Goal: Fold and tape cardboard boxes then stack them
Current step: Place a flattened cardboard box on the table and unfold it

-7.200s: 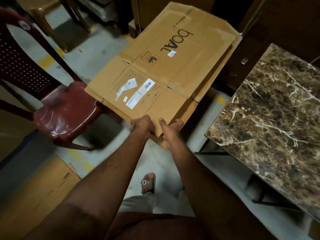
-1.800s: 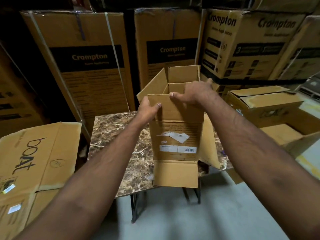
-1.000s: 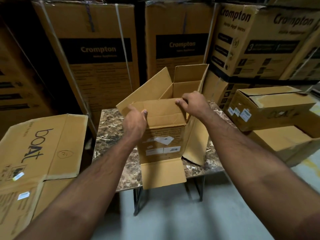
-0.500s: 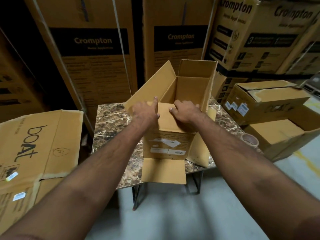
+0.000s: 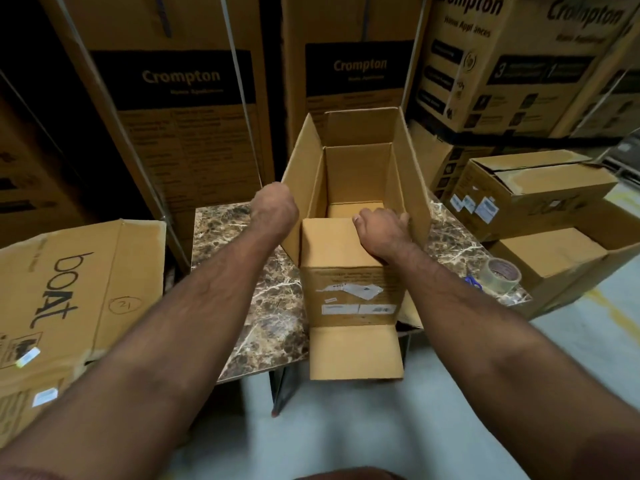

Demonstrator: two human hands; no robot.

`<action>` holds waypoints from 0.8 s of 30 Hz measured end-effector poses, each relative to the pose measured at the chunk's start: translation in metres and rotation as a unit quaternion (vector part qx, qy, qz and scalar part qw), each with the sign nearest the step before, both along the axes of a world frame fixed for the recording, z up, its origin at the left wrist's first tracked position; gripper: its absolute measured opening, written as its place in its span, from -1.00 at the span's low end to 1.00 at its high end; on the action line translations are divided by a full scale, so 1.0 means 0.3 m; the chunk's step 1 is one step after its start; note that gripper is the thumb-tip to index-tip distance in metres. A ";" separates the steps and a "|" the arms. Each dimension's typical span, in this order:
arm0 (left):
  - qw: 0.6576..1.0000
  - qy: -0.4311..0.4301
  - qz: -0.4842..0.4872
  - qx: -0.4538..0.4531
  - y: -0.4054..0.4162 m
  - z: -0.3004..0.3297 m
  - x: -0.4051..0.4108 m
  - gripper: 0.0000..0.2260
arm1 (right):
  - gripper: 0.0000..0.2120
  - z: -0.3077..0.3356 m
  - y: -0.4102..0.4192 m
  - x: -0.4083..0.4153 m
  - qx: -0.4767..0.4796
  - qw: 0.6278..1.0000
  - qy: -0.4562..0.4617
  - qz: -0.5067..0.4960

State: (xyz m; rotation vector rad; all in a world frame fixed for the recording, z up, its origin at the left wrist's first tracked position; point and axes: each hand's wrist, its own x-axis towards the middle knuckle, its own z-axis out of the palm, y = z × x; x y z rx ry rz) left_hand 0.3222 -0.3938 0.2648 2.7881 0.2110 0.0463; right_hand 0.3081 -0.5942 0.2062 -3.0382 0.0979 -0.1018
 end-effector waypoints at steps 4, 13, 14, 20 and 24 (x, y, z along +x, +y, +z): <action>0.998 0.009 0.060 -0.021 0.106 -0.011 -0.018 -0.83 | -0.56 -0.013 0.079 0.033 -0.011 1.000 0.015 0.016; 0.991 0.027 0.074 0.106 0.229 -0.021 -0.064 -0.25 | -0.50 -0.033 0.239 0.068 -0.049 0.993 0.096 0.054; 0.988 0.030 0.067 0.135 0.227 -0.025 -0.059 -0.21 | -0.48 -0.035 0.248 0.071 -0.045 0.992 0.098 0.062; 0.962 0.050 0.026 0.268 0.157 0.025 0.016 -0.19 | -0.44 0.050 0.275 0.166 0.088 0.993 0.082 0.022; 0.943 0.062 -0.039 0.324 0.133 0.052 0.148 -0.21 | -0.34 0.143 0.295 0.321 0.083 0.991 0.091 0.043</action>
